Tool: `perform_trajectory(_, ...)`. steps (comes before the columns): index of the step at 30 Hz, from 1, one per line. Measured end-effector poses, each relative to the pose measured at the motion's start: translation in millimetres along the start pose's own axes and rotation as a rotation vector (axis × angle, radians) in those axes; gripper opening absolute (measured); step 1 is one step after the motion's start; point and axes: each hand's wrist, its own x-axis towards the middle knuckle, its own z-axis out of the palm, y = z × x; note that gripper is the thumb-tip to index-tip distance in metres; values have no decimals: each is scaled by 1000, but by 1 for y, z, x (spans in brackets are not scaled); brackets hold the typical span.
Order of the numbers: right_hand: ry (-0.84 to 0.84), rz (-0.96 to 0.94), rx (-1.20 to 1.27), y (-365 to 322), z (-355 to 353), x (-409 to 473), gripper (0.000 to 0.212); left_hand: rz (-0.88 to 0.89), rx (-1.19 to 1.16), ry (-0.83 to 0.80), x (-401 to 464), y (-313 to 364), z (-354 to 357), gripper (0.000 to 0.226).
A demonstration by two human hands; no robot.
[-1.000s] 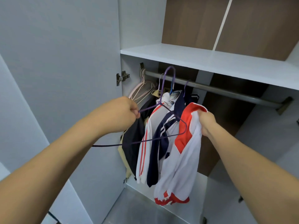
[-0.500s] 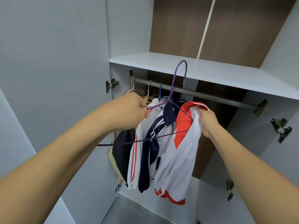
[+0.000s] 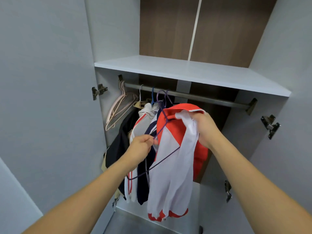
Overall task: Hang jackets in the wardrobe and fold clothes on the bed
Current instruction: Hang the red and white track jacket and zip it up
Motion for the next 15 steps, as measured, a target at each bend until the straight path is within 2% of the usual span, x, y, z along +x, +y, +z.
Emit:
perform_trajectory(2, -27, -29, -120, -1, -7, -3, 23, 68, -79, 16, 1, -8, 5, 32)
perform_trajectory(3, -46, -107, -158, -3, -12, -4, 30, 105, -114, 11, 2, -9, 5, 31)
perform_trajectory(7, -99, -472, -785, -8, -33, 0, 58, 280, -145, -55, 8, -1, 7, 28)
perform_trajectory(8, -135, -523, -925, -11, -35, 4, 54, 314, -135, -78, 9, 3, 10, 27)
perform_trajectory(10, -161, -511, -1033, -16, -35, 12, 22, 318, -148, -132, 12, 7, 18, 27)
perform_trajectory(11, -157, -435, -1041, -19, -36, 13, 20, 288, -177, -171, 13, 7, 22, 28)
perform_trajectory(13, -121, -316, -1012, -19, -42, 17, 29, 210, -250, -265, 15, 6, 27, 28)
perform_trajectory(15, -79, -337, -992, -17, -49, 21, 30, 71, -296, -329, 22, 6, 29, 22)
